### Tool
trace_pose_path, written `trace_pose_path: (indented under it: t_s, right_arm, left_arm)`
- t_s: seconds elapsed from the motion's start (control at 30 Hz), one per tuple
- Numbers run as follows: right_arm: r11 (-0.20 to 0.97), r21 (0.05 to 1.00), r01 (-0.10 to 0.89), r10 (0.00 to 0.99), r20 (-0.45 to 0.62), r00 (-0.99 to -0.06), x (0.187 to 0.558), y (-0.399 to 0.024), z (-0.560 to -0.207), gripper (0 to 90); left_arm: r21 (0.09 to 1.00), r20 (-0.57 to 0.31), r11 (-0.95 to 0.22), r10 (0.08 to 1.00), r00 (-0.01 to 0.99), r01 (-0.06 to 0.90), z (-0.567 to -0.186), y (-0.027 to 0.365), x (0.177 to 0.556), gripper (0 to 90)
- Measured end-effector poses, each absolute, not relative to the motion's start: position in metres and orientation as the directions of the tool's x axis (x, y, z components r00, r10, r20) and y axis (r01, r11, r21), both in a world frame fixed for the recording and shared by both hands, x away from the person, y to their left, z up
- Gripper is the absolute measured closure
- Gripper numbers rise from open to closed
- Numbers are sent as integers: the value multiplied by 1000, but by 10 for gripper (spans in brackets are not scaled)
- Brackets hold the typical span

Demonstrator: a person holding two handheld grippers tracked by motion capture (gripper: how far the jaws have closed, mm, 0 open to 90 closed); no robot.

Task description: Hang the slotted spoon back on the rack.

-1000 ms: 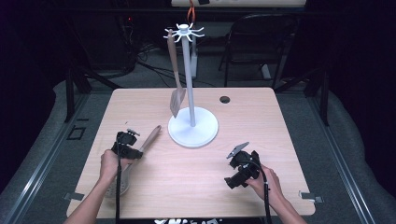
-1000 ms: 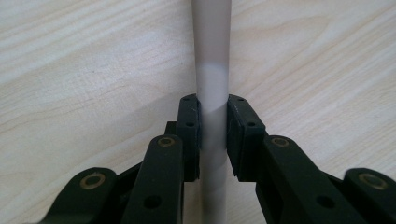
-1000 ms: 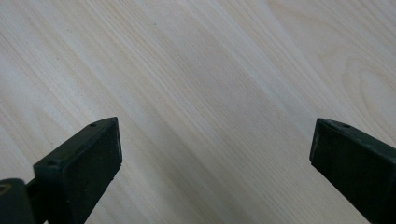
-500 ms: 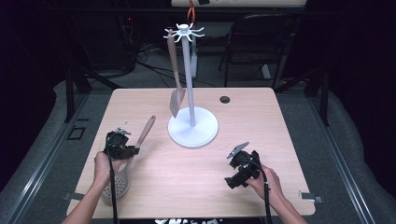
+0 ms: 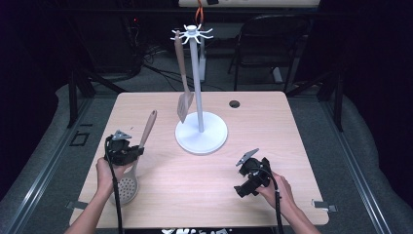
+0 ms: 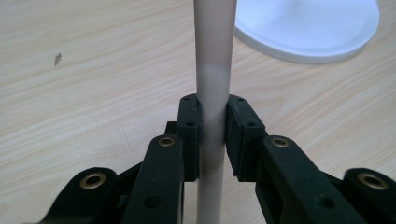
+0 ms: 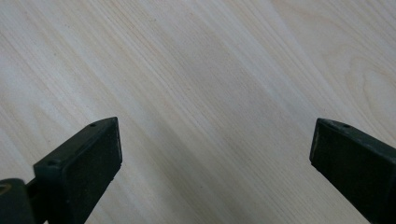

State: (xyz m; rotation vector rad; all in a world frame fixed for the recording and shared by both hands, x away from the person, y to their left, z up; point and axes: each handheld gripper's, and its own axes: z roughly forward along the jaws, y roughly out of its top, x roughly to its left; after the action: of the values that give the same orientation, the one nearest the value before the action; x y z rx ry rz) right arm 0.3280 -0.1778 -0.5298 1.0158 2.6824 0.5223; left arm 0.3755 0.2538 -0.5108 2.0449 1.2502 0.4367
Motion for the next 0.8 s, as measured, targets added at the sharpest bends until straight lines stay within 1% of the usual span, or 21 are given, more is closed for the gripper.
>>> trace_pose_path:
  t_s: [0.1,0.2,0.5,0.57,0.63,0.73,0.8]
  right_arm:
    - [697,402,593,673,-84,-735,328,-178,-530,18]
    - [693,406,596,677,-82,-731,328,-178,-531,18]
    - [694,404,596,676,-83,-732,329,-178,-531,18]
    - [683,415,601,684,-74,-726,328,-177,-533,18]
    - [703,392,594,671,-88,-736,329,-177,-531,19]
    - [704,391,593,670,-88,-737,329,-177,-531,19]
    - [703,390,594,671,-87,-737,329,-177,-531,19]
  left_arm:
    - [723,-76,-292,867,493,626,-509,253,374,767]
    - [742,-65,-296,861,504,601,-507,253,372,767]
    - [806,-55,-259,862,504,532,-496,250,364,767]
    - [820,-54,-247,864,500,516,-494,249,362,767]
    - [831,-48,-242,865,499,501,-491,249,360,767]
    - [839,-34,-234,878,478,490,-486,247,356,768]
    - [858,-34,-216,882,471,466,-483,246,353,768]
